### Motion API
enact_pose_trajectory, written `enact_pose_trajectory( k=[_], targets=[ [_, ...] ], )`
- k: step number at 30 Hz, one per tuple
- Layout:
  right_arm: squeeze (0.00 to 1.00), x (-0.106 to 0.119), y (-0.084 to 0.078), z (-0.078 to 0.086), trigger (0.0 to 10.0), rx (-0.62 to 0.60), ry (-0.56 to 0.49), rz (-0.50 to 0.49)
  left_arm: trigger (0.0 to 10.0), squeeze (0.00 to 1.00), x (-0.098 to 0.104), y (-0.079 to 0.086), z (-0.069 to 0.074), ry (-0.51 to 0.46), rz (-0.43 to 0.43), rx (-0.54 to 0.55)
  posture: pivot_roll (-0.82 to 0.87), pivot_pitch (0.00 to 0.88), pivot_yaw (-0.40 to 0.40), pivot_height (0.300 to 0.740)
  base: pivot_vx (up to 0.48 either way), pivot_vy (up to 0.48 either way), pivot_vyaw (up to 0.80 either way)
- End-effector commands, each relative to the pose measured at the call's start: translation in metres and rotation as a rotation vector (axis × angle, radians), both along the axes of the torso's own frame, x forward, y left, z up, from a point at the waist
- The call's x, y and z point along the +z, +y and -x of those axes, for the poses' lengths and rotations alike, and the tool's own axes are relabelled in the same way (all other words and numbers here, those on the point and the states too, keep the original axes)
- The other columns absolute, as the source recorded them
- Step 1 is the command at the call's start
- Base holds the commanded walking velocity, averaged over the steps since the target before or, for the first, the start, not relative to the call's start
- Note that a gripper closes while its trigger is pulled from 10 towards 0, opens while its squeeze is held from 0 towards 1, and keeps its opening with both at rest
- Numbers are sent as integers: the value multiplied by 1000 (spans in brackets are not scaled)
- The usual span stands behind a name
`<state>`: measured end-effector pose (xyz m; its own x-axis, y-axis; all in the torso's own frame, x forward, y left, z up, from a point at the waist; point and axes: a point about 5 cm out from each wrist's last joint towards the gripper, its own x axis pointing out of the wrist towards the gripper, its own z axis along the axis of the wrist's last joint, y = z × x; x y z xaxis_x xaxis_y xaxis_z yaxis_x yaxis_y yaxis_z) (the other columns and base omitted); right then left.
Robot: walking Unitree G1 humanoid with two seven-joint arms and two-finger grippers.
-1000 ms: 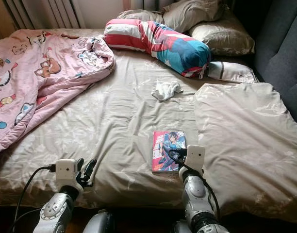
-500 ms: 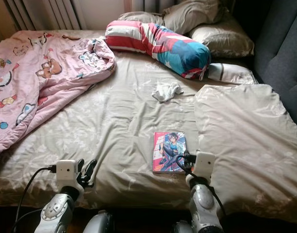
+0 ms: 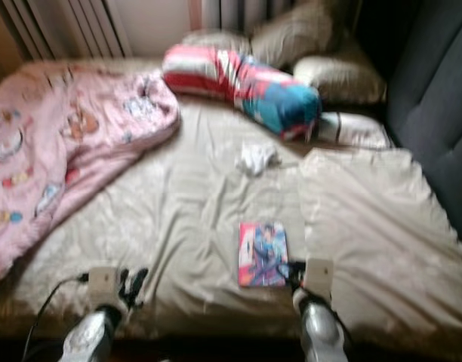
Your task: Clean up the room
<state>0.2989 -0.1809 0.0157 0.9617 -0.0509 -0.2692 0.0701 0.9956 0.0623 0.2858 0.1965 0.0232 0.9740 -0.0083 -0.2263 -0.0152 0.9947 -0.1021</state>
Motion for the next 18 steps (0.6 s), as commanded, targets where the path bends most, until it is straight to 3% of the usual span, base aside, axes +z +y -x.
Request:
enact_pose_trajectory(
  k=[1, 6, 7, 11, 13, 18],
  targets=[
    [0, -19, -2, 15, 10000, 6, 103, 9, 10000, 0, -18, 6, 13, 89, 17, 33, -35, 155, 18, 740, 0, 0, 0],
    [0, -43, -4, 37, 10000, 33, 262, 28, 10000, 0, -42, 10, 28, 228, 26, 61, -39, 146, 18, 740, 0, 0, 0],
    [0, -53, -4, 48, 10000, 40, 324, 20, 10000, 0, -50, 12, 35, 285, 29, 79, -40, 143, 19, 740, 0, 0, 0],
    [0, -64, -5, 61, 10000, 57, 393, 28, 10000, 0, -58, 13, 42, 344, 28, 83, -36, 136, 19, 740, 0, 0, 0],
    [0, -75, -7, 77, 10000, 71, 480, 51, 10000, 0, -69, 15, 54, 424, 24, 98, -34, 130, 17, 740, 0, 0, 0],
    [0, -83, -10, 90, 10000, 82, 532, 69, 10000, 0, -84, 19, 74, 525, -6, 109, -40, 123, 17, 740, 0, 0, 0]
  ],
)
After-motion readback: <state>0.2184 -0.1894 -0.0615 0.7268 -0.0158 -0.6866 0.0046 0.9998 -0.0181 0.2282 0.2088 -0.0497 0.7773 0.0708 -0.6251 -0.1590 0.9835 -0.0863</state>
